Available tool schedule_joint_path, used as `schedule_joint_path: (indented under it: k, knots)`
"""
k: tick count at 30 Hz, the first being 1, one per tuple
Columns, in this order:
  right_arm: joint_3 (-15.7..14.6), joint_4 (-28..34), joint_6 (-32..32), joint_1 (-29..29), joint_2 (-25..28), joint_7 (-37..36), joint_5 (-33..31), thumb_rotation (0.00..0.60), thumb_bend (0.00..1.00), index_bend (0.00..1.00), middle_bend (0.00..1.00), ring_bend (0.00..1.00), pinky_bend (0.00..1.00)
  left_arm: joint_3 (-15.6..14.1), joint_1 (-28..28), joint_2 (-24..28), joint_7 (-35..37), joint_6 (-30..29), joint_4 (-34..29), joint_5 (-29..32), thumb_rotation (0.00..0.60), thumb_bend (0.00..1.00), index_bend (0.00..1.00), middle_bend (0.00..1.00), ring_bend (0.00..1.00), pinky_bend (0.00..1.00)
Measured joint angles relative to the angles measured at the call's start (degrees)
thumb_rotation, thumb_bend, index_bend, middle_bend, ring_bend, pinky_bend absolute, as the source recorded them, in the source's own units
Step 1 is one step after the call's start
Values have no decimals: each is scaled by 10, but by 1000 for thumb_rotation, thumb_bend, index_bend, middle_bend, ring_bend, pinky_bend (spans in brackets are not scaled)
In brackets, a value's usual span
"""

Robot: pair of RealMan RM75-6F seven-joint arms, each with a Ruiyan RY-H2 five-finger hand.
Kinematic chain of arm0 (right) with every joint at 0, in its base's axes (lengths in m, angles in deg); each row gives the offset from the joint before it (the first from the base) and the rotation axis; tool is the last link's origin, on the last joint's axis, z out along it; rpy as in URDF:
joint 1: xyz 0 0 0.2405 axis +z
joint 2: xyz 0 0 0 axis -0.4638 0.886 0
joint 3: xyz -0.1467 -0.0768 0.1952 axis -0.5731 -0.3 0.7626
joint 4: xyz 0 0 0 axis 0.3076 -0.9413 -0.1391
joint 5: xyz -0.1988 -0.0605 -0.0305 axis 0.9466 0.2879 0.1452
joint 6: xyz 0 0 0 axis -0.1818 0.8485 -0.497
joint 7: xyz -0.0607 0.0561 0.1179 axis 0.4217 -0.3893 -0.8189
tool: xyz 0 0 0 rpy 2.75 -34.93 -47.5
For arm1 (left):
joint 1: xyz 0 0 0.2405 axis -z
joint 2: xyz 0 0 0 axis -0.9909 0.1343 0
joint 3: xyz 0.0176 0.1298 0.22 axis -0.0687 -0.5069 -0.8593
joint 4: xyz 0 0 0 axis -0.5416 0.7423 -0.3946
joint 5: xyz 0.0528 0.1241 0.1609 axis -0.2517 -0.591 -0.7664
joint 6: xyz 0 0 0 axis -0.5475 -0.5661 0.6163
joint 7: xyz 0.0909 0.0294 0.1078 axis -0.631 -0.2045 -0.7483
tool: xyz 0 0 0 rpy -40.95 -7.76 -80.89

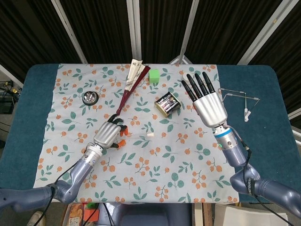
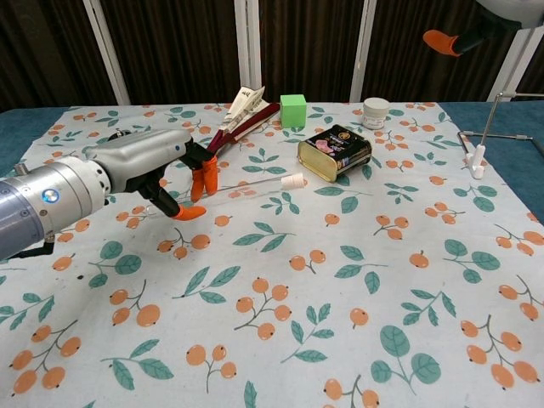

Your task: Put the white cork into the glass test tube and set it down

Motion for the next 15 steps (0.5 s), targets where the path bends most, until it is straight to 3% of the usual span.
schedule_joint_path:
  k: [3, 10, 15]
  knots:
    - [-2, 7, 0, -4, 2, 2, -1, 600, 430, 0, 8, 0, 0, -7, -8, 2, -3, 2, 8, 0, 600, 552, 607, 621, 210, 71]
    - [-7, 22, -2, -7, 5, 8, 1, 600, 430, 0, 8, 0, 0, -13, -17, 14, -24, 15, 8, 19, 600, 405, 510, 430, 149, 5]
    - [-12, 33, -2, -13, 6, 14, 1, 600, 430, 0, 8, 0, 0, -11, -20, 33, -59, 32, -15, 56, 600, 348, 363, 274, 94, 0]
